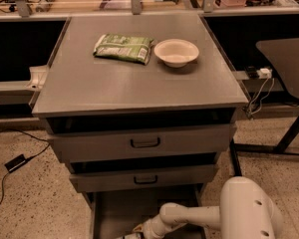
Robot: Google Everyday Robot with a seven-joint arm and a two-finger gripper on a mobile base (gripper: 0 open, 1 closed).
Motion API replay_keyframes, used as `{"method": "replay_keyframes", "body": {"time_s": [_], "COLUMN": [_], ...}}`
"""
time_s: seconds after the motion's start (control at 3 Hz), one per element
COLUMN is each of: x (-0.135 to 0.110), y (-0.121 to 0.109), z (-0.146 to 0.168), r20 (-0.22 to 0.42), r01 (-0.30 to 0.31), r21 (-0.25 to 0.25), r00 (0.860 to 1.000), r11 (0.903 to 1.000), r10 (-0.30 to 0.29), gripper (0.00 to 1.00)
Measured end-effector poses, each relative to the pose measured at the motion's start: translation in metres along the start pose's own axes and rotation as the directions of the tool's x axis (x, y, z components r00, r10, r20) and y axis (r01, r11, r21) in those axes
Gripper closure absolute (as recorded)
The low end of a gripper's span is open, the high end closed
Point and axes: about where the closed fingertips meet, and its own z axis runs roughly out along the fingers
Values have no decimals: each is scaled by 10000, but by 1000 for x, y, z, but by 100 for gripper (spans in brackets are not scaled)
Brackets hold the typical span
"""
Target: Pick blue plastic bottle from bottom drawer and place on counter
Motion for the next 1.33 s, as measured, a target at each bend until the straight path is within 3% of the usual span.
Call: {"method": "replay_keyframes", "body": {"time_s": [0.33,0.67,1.0,1.33], "x": [-22,-57,-95,-139], "y": [-16,-30,-14,37], "z": [-25,-94,-165,-248], "r20": [603,1011,1101,716], "r01": [418,842,1465,2145], "r21": [829,2343,3543,4466], "r00": [9971,9887,9742,9592], "r11": [9957,9685,9236,8687], "r10": [-469,-1105,-1968,-2736], "gripper": [99,100,100,100]}}
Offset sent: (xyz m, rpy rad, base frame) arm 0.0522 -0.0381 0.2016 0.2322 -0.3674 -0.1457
